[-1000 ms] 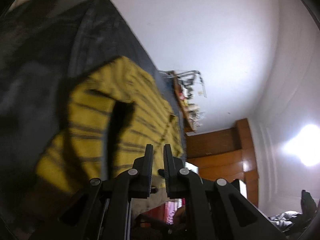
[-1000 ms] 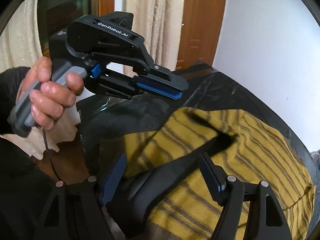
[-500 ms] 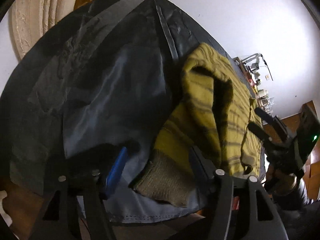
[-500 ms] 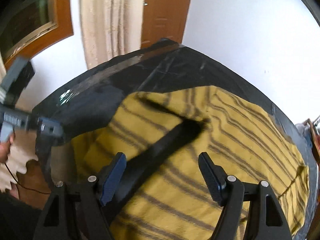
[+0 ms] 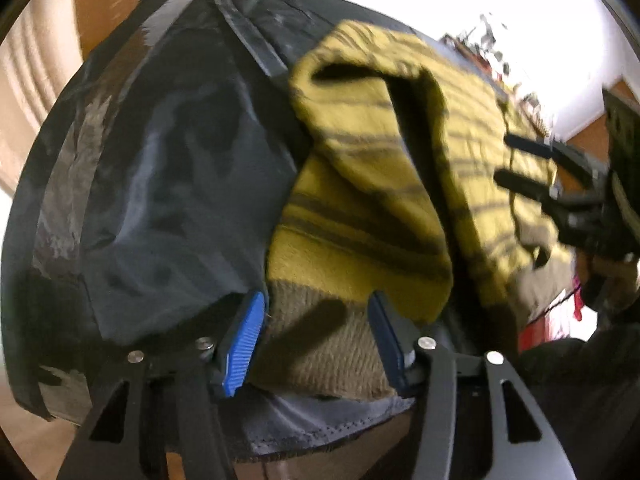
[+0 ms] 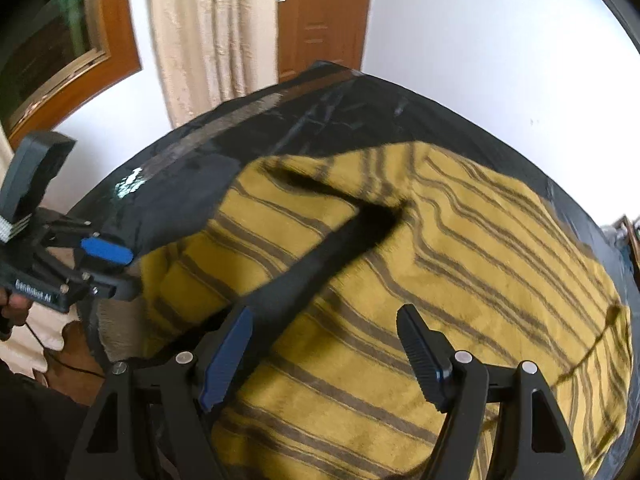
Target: Fold clothes
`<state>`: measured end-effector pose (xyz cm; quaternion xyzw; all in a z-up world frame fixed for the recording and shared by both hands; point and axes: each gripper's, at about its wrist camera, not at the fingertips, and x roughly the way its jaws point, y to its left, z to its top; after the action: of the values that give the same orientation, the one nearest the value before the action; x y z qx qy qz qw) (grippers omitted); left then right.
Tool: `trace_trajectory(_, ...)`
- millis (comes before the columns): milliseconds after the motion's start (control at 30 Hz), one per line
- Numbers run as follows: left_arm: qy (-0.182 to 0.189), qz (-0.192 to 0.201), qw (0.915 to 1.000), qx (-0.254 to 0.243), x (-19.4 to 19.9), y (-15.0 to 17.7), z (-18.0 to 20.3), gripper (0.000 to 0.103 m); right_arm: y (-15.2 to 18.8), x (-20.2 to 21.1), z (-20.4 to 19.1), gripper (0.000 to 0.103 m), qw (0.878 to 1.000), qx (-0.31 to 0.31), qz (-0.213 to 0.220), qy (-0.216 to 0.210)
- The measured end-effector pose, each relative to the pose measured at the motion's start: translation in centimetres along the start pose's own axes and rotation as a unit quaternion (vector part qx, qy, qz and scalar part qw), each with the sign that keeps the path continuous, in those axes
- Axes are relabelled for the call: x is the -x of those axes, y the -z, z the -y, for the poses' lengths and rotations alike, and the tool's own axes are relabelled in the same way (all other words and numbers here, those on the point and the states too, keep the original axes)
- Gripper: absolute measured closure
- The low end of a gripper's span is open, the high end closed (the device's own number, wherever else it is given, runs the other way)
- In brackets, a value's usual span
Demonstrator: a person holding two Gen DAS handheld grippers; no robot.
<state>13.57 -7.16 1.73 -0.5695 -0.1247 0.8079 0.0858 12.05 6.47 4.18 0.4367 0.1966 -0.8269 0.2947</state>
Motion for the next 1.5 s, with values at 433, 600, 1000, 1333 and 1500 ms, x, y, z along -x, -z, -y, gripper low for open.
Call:
trace_trajectory(433, 0.021, -0.001, 0.9969, 0.076, 2.3, 0.0, -1.2, 0.093, 1.6, 1.0, 2.5, 0.027, 0.999, -0.044, 0.02, 0.022)
trace_trajectory(600, 0.036, 0.063, 0.9926, 0.097, 6.8, -1.7, -2.5, 0.093, 2.4, 1.2, 3.5, 0.027, 0.997, -0.067, 0.018, 0.026)
trace_trajectory(1000, -0.018, 0.127, 0.9761, 0.176, 10.1, -3.0, -7.7, 0.094, 3.0, 1.9, 3.4, 0.026, 0.997, -0.068, 0.023, 0.019)
trace_trajectory(1333, 0.008, 0.262, 0.9399, 0.219, 18.7, -7.7, -10.3, 0.095, 4.5, 2.6, 5.3, 0.027, 0.994, -0.103, 0.016, 0.029)
trace_trajectory(1500, 0.054, 0.296, 0.9356, 0.184, 20.4, -10.2, -5.6, 0.095, 5.6, 3.3, 6.5, 0.027, 0.992, -0.118, 0.015, 0.035)
